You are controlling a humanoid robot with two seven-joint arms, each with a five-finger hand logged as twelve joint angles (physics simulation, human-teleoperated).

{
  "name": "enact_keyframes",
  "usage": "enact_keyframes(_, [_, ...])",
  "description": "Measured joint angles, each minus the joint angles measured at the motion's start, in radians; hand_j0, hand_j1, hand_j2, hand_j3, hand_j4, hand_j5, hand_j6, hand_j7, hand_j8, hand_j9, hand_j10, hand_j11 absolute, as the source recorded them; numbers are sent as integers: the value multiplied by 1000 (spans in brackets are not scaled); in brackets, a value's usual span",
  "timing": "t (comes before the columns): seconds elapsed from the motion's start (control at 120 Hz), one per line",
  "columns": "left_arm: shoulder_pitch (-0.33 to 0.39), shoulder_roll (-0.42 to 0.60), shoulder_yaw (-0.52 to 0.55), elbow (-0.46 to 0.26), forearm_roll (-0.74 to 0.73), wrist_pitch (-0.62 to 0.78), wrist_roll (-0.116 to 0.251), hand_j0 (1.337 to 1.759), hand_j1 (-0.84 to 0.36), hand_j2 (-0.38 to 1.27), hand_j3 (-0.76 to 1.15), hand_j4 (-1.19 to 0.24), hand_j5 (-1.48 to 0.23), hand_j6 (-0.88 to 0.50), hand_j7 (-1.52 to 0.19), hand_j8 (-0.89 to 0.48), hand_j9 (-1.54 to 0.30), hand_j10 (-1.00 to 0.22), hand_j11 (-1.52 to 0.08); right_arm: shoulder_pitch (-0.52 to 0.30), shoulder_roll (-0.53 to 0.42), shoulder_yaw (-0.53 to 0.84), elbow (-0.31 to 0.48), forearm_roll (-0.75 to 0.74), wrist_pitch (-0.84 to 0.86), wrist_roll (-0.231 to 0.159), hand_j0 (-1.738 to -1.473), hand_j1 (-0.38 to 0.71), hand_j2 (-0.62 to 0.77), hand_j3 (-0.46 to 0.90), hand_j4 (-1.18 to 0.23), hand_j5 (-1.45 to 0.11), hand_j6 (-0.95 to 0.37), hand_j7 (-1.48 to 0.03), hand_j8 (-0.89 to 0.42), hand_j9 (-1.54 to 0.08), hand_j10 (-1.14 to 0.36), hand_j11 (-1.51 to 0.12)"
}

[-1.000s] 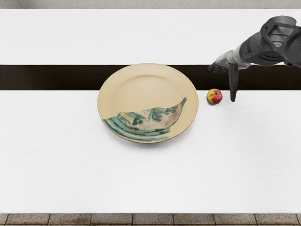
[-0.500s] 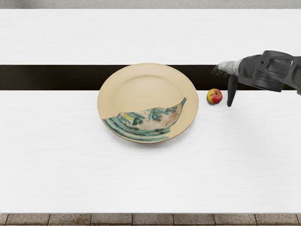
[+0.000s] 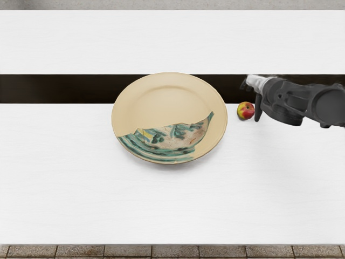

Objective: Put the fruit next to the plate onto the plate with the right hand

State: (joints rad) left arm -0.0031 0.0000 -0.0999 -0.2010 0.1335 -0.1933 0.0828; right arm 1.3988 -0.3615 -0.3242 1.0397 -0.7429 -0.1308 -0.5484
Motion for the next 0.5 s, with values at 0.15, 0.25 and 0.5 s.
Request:
enact_keyframes(0.15, [0,0,0,0,0,0,0,1658,349,0,0,0,0,0,0,0,0,0,0,-2,30,-45,3,-4,-76,-14,-1658,-54,-48,0,-250,-322,-251,-321,-250,-322,-249,-322])
enact_keyframes(0.25, [0,0,0,0,0,0,0,1658,349,0,0,0,0,0,0,0,0,0,0,-5,50,-55,1,-4,-105,-20,-1658,-52,-48,0,-250,-323,-252,-323,-251,-323,-250,-323])
enact_keyframes(0.5, [0,0,0,0,0,0,0,1658,349,0,0,0,0,0,0,0,0,0,0,-32,81,-76,0,-4,-172,-23,-1658,-62,-46,0,-242,-313,-244,-312,-243,-313,-242,-313])
